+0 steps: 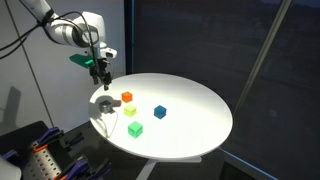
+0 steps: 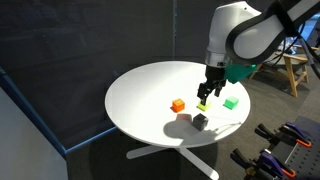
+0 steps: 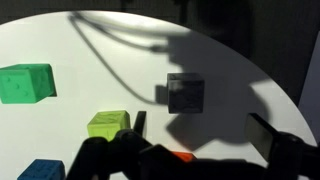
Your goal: Pick up the gray block and put it on the lime green block
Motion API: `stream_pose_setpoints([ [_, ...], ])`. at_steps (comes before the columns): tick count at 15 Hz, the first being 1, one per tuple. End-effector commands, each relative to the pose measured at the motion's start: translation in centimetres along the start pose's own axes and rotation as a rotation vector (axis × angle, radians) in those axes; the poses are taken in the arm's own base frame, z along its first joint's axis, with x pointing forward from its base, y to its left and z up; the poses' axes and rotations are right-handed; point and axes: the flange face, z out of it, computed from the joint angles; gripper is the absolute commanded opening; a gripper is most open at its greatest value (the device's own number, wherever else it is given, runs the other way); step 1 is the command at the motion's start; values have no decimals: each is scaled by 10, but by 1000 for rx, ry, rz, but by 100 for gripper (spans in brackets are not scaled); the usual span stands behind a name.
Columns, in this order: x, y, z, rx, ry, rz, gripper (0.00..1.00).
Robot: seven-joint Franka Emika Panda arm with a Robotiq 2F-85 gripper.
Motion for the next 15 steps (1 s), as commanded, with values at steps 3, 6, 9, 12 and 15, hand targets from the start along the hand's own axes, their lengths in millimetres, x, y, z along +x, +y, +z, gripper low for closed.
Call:
stream_pose_setpoints([
  [3,-3,-14,21,-8,28,43,100],
  [6,-1,-12,37,8,30,85,100],
  [9,2,-9,54,2,26,113,100],
  [12,3,-5,70,-4,15,119,100],
  [15,3,-1,82,-18,7,84,100],
])
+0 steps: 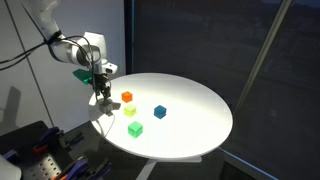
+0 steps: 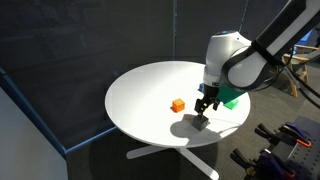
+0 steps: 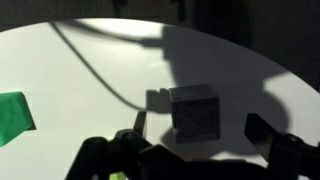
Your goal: Pick up the gray block and put it on the lime green block
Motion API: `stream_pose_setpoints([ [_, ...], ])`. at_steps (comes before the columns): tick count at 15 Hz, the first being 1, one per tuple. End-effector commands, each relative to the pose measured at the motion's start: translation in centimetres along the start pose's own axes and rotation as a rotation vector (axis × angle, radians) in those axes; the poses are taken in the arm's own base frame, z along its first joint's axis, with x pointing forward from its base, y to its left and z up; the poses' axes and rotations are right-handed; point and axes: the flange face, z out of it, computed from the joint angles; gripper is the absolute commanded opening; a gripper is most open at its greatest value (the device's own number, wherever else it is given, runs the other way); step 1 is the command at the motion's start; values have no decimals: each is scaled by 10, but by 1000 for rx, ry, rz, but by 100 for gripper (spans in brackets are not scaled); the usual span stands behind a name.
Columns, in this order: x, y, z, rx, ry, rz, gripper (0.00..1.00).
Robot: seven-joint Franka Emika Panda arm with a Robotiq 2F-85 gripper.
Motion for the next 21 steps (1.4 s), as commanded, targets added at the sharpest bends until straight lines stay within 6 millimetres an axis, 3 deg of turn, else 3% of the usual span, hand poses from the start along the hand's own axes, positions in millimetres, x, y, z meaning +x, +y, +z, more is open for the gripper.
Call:
stream_pose_setpoints([
  [1,3,0,10,-22,11,-33,100],
  [12,10,-17,23,3,59,-148,100],
  [21,22,-5,39,-7,51,-115,100],
])
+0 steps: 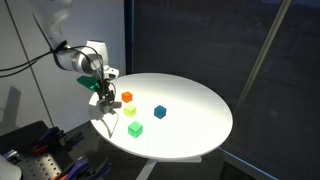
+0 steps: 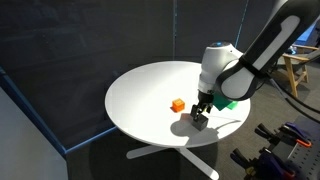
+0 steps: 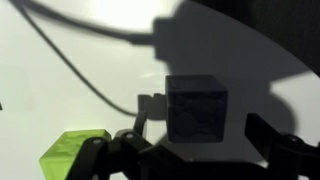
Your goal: Pick up the gray block and put it on the lime green block
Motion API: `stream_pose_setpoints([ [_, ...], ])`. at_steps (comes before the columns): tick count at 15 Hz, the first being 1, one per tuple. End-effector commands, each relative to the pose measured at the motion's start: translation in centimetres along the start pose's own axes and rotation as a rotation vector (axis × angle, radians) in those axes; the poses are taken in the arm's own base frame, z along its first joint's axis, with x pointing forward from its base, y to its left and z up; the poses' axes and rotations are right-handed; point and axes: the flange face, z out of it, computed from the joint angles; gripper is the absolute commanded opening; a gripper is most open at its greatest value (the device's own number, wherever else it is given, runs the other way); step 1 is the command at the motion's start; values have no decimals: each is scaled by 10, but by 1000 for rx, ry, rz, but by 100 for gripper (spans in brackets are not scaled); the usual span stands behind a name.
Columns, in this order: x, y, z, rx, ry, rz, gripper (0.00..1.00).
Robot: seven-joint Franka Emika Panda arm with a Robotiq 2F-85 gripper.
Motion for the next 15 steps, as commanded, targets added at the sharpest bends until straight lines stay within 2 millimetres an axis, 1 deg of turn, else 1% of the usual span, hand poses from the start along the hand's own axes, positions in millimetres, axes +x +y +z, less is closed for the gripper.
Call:
stream_pose_setpoints([
  [1,7,5,6,-10,4,-13,100],
  [6,5,8,16,-12,-16,-6,100],
  [7,4,8,18,-10,-23,-5,75],
  [8,4,9,19,-11,-26,-5,75],
  [10,3,9,21,-12,-35,-3,58],
  [12,2,9,19,-15,-40,-1,40],
  [13,3,8,16,-15,-41,1,34],
  [15,1,8,10,-13,-44,-1,32],
])
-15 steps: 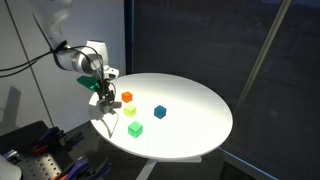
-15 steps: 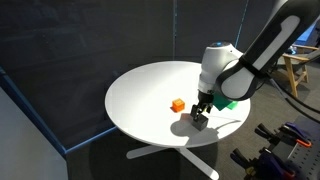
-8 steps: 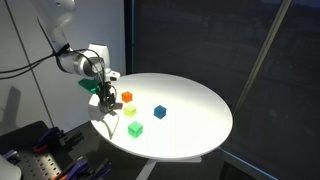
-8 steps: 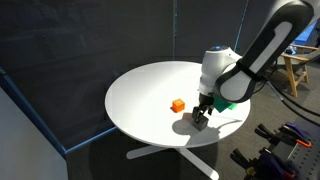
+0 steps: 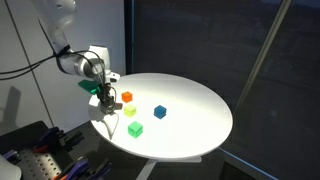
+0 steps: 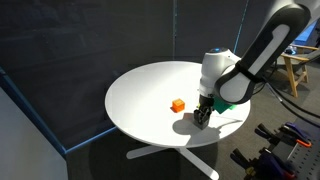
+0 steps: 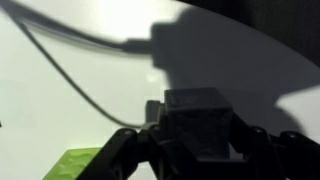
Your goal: Pick up the gray block and put it on the lime green block
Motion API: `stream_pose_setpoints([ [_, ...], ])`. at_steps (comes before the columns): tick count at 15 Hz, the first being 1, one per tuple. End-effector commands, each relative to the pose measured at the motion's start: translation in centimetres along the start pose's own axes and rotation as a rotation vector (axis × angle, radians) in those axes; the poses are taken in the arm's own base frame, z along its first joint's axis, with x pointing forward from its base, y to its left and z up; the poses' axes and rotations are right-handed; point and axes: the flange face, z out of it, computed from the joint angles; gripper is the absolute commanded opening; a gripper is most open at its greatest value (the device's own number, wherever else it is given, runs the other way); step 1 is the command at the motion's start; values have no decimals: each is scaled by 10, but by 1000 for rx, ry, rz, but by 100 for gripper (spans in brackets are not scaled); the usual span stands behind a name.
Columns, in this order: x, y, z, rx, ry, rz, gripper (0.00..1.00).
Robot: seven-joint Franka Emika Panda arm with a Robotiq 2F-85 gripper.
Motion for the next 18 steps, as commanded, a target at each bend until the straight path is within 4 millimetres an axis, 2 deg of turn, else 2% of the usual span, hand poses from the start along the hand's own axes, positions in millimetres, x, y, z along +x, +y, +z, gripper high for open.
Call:
stream_pose_setpoints([
  [1,2,0,-16,1,-9,-13,31],
  [4,-1,-1,-32,-3,-17,-18,31],
  [12,-5,1,-94,-39,-30,10,31],
  [15,-2,12,-115,-39,-16,57,31],
  [18,4,30,-130,-35,-4,131,31],
])
